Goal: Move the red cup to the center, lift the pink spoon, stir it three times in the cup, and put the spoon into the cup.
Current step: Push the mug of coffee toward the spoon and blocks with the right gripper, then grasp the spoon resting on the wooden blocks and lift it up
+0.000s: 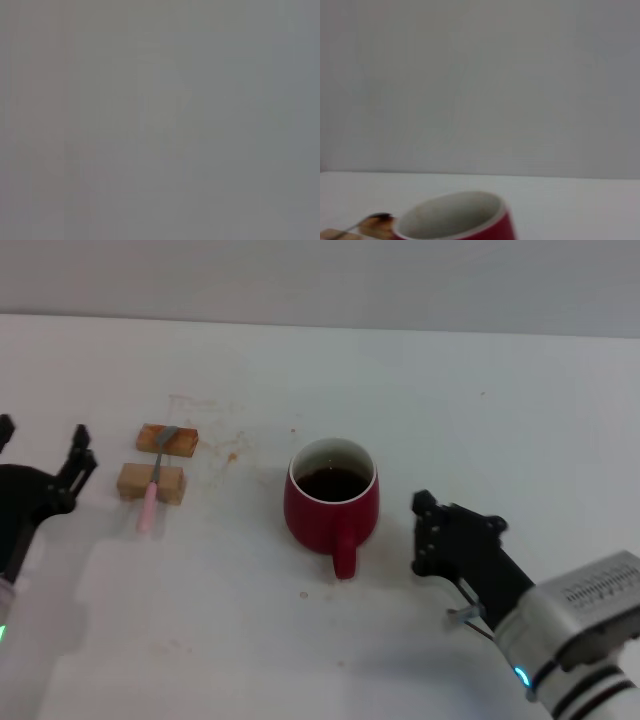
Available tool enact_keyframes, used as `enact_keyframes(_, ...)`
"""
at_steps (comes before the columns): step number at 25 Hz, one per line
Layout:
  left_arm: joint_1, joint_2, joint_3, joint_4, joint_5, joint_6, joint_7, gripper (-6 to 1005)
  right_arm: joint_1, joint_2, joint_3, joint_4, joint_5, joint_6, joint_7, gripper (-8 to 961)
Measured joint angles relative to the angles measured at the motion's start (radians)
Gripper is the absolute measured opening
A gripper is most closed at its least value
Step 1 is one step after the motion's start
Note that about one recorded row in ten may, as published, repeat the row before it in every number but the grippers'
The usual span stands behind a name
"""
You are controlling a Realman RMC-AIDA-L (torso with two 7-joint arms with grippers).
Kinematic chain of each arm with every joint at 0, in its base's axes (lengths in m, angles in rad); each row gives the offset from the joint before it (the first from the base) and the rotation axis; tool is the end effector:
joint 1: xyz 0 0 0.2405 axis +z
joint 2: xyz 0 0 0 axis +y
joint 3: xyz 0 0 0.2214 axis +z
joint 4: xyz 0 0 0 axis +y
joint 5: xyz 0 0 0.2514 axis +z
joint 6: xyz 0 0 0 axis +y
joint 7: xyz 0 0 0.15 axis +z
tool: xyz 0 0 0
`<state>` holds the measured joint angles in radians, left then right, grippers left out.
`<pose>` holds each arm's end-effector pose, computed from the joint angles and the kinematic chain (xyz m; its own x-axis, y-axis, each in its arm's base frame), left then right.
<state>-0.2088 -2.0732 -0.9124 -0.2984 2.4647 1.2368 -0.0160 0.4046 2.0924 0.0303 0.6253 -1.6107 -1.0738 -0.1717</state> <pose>-0.3424 0.2849 -0.0313 0.7630 -0.0603 0.6436 0.6325 -0.1359 -0.7626 0.2419 0.2532 -0.1628 0.6577 -0.2097 -0.7235 -0.7299 -0.4147 -0.5433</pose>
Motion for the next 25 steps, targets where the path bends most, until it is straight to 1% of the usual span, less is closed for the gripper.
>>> enact_keyframes(1, -0.008, 0.000, 0.012, -0.001, 0.000, 0.000, 0.017, 845, -0.015, 0.000, 0.003, -0.003, 0.000, -0.010, 0.000, 1)
enact_keyframes(2, -0.024, 0.001, 0.020, -0.013, -0.002, 0.012, 0.105, 845, -0.031, 0.000, 0.009, -0.009, 0.001, -0.020, 0.000, 1)
enact_keyframes(3, -0.024, 0.001, 0.020, -0.013, -0.002, 0.012, 0.105, 844, -0.031, 0.000, 0.009, -0.009, 0.001, -0.020, 0.000, 1)
enact_keyframes(4, -0.025, 0.005, -0.005, -0.030, -0.009, 0.024, 0.187, 844, -0.035, 0.000, 0.010, -0.012, 0.001, -0.022, 0.000, 1)
enact_keyframes(6, -0.013, 0.012, -0.099, -0.068, -0.015, 0.035, 0.279, 844, -0.040, 0.000, 0.011, -0.018, 0.001, -0.026, 0.000, 1)
enact_keyframes(7, 0.005, 0.015, -0.190, -0.088, -0.014, 0.038, 0.301, 844, -0.047, 0.000, 0.011, -0.018, 0.001, -0.034, 0.000, 1)
enact_keyframes(8, 0.005, 0.015, -0.190, -0.088, -0.014, 0.038, 0.301, 844, -0.047, 0.000, 0.011, -0.018, 0.001, -0.034, 0.000, 1)
enact_keyframes(9, 0.011, 0.015, -0.214, -0.089, -0.009, 0.039, 0.287, 844, -0.053, 0.000, 0.013, -0.017, 0.001, -0.040, 0.000, 1)
enact_keyframes(10, 0.012, 0.013, -0.219, -0.085, -0.007, 0.039, 0.248, 844, -0.059, 0.000, 0.015, -0.015, 0.002, -0.046, 0.000, 1)
enact_keyframes(12, 0.010, 0.007, -0.194, -0.076, -0.001, 0.039, 0.216, 844, -0.073, 0.000, 0.022, -0.014, 0.002, -0.058, 0.000, 1)
enact_keyframes(13, 0.009, 0.004, -0.165, -0.076, -0.002, 0.039, 0.207, 844, -0.077, 0.000, 0.025, -0.014, 0.002, -0.063, 0.000, 1)
enact_keyframes(17, 0.016, 0.004, -0.068, -0.102, -0.002, 0.041, 0.176, 843, -0.088, 0.000, 0.026, -0.016, 0.002, -0.079, 0.000, 1)
enact_keyframes(20, 0.018, 0.006, -0.055, -0.097, 0.000, 0.041, 0.131, 842, -0.109, -0.001, 0.026, -0.022, 0.002, -0.116, -0.006, 1)
enact_keyframes(22, 0.021, 0.007, -0.051, -0.087, 0.000, 0.040, 0.086, 842, -0.137, -0.001, 0.028, -0.032, 0.002, -0.181, -0.008, 1)
enact_keyframes(23, 0.023, 0.007, -0.049, -0.082, 0.000, 0.040, 0.069, 842, -0.137, -0.001, 0.028, -0.032, 0.002, -0.181, -0.008, 1)
enact_keyframes(25, 0.031, 0.006, -0.046, -0.077, 0.000, 0.040, 0.052, 841, -0.157, -0.002, 0.034, -0.040, 0.002, -0.228, -0.006, 1)
